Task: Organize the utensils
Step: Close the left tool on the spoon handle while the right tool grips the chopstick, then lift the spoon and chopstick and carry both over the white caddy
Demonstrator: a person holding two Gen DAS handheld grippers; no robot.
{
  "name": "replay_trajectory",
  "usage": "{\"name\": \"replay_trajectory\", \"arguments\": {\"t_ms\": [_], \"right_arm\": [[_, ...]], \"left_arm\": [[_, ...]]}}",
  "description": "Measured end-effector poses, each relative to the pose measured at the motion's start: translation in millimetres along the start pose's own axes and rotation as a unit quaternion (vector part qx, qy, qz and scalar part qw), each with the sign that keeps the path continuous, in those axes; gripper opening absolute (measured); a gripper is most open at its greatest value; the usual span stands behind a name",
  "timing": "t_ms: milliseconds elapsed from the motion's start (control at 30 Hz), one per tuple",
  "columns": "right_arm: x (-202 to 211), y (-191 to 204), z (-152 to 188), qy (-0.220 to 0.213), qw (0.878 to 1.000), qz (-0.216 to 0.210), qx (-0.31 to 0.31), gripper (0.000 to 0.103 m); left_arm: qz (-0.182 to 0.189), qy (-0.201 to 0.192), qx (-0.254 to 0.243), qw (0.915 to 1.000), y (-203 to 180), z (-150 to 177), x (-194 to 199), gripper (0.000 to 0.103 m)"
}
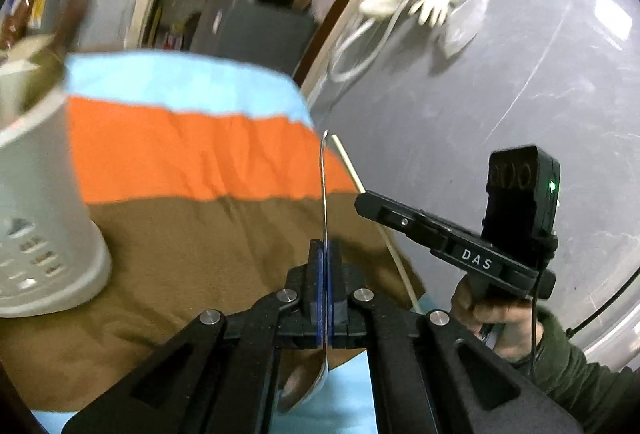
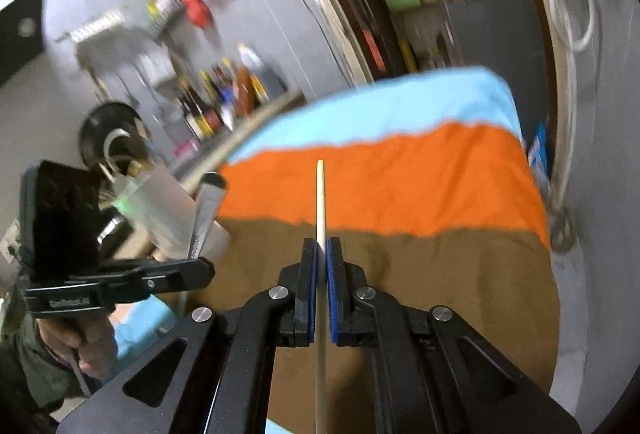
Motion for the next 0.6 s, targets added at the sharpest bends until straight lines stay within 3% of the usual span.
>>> {"name": "replay_trajectory", "arguments": {"t_ms": [200, 467, 600], "right_arm": [[12.2, 48.8, -23.5, -0.07, 0.996, -0.039, 0.047, 0.003], [15.8, 103.1, -59.6, -0.148, 0.981, -0.107, 0.065, 0.003], [10.9, 125.3, -75.7, -0.176, 0.973, -0.133, 0.07, 0.003]], "left_arm": [[-0.014, -0.077, -0.028, 0.9965, -15.4, -14.0, 36.4, 0.0], [-0.051, -0.119, -0.049, 0.9904, -23.2, -39.9, 85.1, 0.0], [-0.07, -0.119, -0.048, 0.9892, -23.1, -56.1, 111.4, 0.0]]}}
Point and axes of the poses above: each gripper's, at about its wrist camera, not at the fingertips, and x roughly against the way its jaws point, y to its left, z to its underside, the point moved 6 cm from there along -x, roughly the way its jaws point, and after that the axes turned 8 degrees about -y, right-handed, at the moved point
